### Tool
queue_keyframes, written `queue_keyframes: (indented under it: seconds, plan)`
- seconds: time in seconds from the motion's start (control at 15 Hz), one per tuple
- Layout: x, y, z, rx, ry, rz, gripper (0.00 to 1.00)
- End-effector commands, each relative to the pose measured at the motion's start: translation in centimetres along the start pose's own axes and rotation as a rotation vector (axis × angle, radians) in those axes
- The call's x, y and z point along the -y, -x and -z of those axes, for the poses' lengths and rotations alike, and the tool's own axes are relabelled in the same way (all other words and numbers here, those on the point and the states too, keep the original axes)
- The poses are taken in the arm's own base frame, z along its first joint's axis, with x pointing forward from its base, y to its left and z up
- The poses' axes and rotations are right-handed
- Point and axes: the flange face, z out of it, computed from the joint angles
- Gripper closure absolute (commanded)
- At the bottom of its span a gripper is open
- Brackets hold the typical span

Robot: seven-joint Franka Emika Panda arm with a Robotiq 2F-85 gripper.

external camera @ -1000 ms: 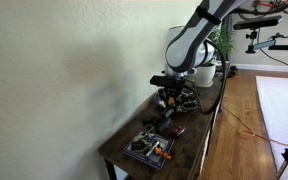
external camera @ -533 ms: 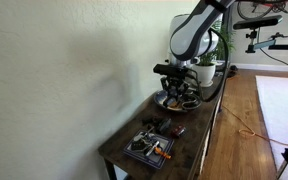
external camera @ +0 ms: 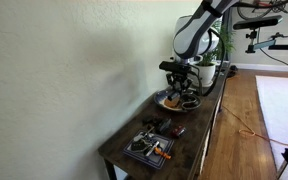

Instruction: Put a black object on the circle shaped tray

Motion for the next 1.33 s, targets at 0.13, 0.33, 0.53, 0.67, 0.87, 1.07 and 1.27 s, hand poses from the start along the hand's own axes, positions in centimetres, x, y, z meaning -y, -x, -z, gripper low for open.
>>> queue_keyframes:
  seconds: [0.13, 0.33, 0.53, 0.67, 0.87, 1.07, 1.27]
  plan:
    - [2.3, -2.1, -3.1, -0.03, 0.016, 0.022, 0.81]
    - [3.7, -2.9, -4.7, -0.042, 0.024, 0.045, 0.81]
    - [5.0, -3.7, -5.8, -0.051, 0.022, 0.052, 0.81]
    - [5.5, -4.0, -6.1, -0.053, 0.02, 0.051, 0.29]
    - [5.9, -4.1, -6.3, -0.053, 0.014, 0.047, 0.12]
    - [5.4, -2.8, -5.7, -0.029, 0.011, 0.059, 0.0]
    - [4.9, -0.6, -4.3, 0.016, 0.017, 0.097, 0.0]
